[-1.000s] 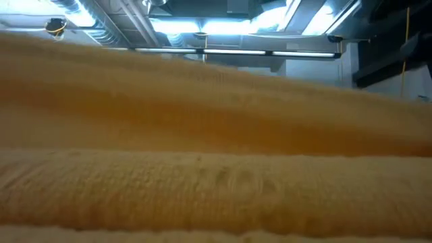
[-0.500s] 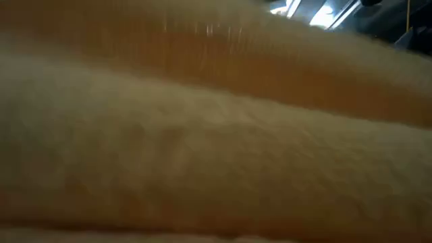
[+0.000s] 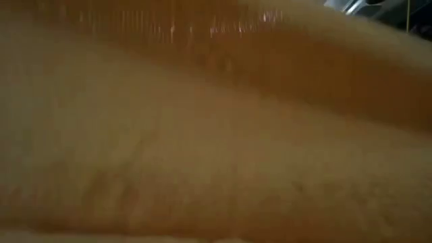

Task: Fold towel
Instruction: Fold the yellow towel

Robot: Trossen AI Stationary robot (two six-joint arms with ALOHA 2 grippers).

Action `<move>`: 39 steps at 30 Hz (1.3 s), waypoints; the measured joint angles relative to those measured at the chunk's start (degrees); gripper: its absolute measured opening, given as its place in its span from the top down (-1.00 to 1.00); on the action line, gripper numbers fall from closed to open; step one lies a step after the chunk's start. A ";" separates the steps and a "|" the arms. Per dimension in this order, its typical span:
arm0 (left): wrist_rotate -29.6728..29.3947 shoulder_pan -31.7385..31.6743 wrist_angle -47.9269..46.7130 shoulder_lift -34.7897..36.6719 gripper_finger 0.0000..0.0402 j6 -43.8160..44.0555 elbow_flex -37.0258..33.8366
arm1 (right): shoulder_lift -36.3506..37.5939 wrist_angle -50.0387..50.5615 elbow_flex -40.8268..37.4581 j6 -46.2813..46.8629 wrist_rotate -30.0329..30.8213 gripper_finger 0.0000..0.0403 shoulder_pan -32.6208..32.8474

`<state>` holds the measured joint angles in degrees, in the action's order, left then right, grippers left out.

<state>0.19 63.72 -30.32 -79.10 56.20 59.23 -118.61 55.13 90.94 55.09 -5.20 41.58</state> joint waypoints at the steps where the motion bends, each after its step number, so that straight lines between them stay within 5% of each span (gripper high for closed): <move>1: -0.05 0.00 -0.33 -0.60 1.00 0.56 -0.43 | 0.00 0.22 0.00 0.00 -0.23 0.98 0.00; 16: -11.11 -3.65 -12.24 -4.95 0.99 1.86 -3.79 | -0.11 3.26 -0.17 0.22 -0.50 0.97 0.12; 29: -12.26 -4.74 -14.21 -5.12 0.71 3.70 -7.06 | -0.13 7.80 -0.17 0.09 4.31 0.96 0.13; 39: -10.80 -4.85 -14.10 -4.99 0.45 15.88 -7.66 | -0.13 9.53 -0.15 0.09 7.97 0.41 0.07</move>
<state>-10.61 58.87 -44.42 -84.10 72.08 51.57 -118.74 64.66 90.78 55.18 2.77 41.65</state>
